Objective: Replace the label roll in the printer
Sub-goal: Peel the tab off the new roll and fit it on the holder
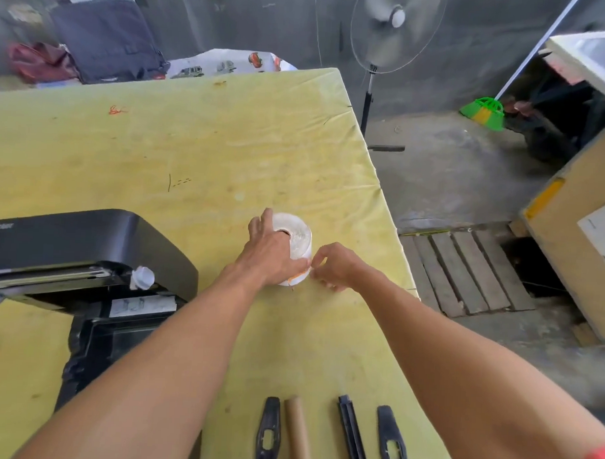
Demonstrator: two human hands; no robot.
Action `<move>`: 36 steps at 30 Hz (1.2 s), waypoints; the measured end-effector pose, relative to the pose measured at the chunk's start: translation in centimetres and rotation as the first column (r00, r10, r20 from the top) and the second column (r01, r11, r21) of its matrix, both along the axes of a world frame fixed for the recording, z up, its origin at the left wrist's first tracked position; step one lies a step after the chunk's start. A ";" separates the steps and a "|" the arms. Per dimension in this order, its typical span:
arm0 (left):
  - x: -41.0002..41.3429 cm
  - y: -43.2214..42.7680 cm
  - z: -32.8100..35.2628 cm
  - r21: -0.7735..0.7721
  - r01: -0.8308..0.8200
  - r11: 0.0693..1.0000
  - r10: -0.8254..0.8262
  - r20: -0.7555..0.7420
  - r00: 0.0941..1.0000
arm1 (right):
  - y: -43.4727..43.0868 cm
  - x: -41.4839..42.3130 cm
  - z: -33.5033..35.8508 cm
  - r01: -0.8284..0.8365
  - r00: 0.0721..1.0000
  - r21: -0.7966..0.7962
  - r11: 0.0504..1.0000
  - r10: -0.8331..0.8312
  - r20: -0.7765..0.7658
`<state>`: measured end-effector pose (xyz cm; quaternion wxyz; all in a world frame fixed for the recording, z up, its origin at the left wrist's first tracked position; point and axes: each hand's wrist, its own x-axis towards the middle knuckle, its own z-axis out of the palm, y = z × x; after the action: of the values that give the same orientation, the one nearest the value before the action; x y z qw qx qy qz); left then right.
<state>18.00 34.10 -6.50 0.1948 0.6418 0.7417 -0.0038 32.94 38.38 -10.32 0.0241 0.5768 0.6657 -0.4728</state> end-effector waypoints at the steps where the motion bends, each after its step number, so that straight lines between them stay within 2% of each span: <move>1: 0.0 0.2 -0.1 0.015 -0.018 1.000 0.017 0.017 1.000 | 0.2 -0.2 0.1 0.009 1.000 -0.008 1.000 -0.009 -0.010; 3: 0.1 0.8 -0.2 0.047 -0.084 0.995 0.081 0.058 0.995 | 0.5 -0.1 0.3 0.067 0.994 -0.057 0.996 -0.072 -0.087; 5: 0.1 1.2 -0.1 0.068 -0.196 0.978 0.190 0.090 0.978 | 0.8 0.7 0.2 0.178 0.949 -0.165 0.970 -0.213 -0.232; 7: -0.1 1.5 0.1 0.079 -0.351 0.933 0.332 0.185 0.925 | 1.1 1.7 0.3 0.247 0.874 -0.250 0.936 -0.326 -0.360; 8: -0.3 1.5 0.3 0.066 -0.442 0.895 0.410 0.269 0.871 | 1.2 2.0 0.5 0.262 0.837 -0.280 0.924 -0.362 -0.410; 9: -0.5 1.4 0.4 0.022 -0.537 0.843 0.486 0.397 0.779 | 1.4 2.2 0.7 0.273 0.796 -0.313 0.909 -0.397 -0.457; 11: -0.4 0.5 0.6 -0.168 -0.658 0.734 0.573 0.674 0.466 | 1.5 2.2 1.3 0.288 0.728 -0.358 0.888 -0.446 -0.520; 12: -0.2 -0.1 0.7 -0.259 -0.662 0.703 0.580 0.747 0.323 | 1.5 2.2 1.7 0.297 0.714 -0.354 0.887 -0.453 -0.534; 13: 0.0 -0.7 0.7 -0.315 -0.652 0.689 0.575 0.786 0.227 | 1.4 2.1 2.2 0.309 0.712 -0.340 0.888 -0.453 -0.537; 16: 0.9 -2.7 0.9 -0.406 -0.632 0.660 0.553 0.832 0.043 | 0.2 2.2 3.9 0.309 0.752 -0.270 0.912 -0.408 -0.518; 19: 1.3 -4.6 1.2 -0.465 -0.615 0.637 0.545 0.836 -0.068 | -1.5 2.3 5.5 0.288 0.792 -0.191 0.938 -0.346 -0.503; 23: 1.2 -7.0 1.9 -0.477 -0.563 0.675 0.537 0.841 -0.069 | -3.7 2.3 7.4 0.292 0.813 -0.129 0.948 -0.317 -0.489; 26: 1.2 -8.4 2.3 -0.378 -0.556 0.741 0.431 0.902 -0.039 | -5.6 2.4 8.3 0.327 0.814 -0.095 0.940 -0.331 -0.477; 29: 1.6 -10.0 2.9 -0.301 -0.601 0.741 0.360 0.933 -0.024 | -7.7 2.8 9.5 0.325 0.829 -0.054 0.944 -0.312 -0.465; 32: 1.7 -12.0 3.1 -0.287 -0.649 0.705 0.374 0.928 -0.004 | -10.3 2.8 10.6 0.234 0.891 0.052 0.971 -0.193 -0.412; 36: 1.3 -15.3 3.3 -0.242 -0.670 0.701 0.394 0.916 0.081 | -13.5 2.2 11.5 0.075 0.925 0.250 0.965 0.027 -0.378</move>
<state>19.31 18.77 -3.17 0.4875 0.2191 0.6628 0.5244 35.14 24.83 1.20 -0.1866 0.4810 0.7068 -0.4840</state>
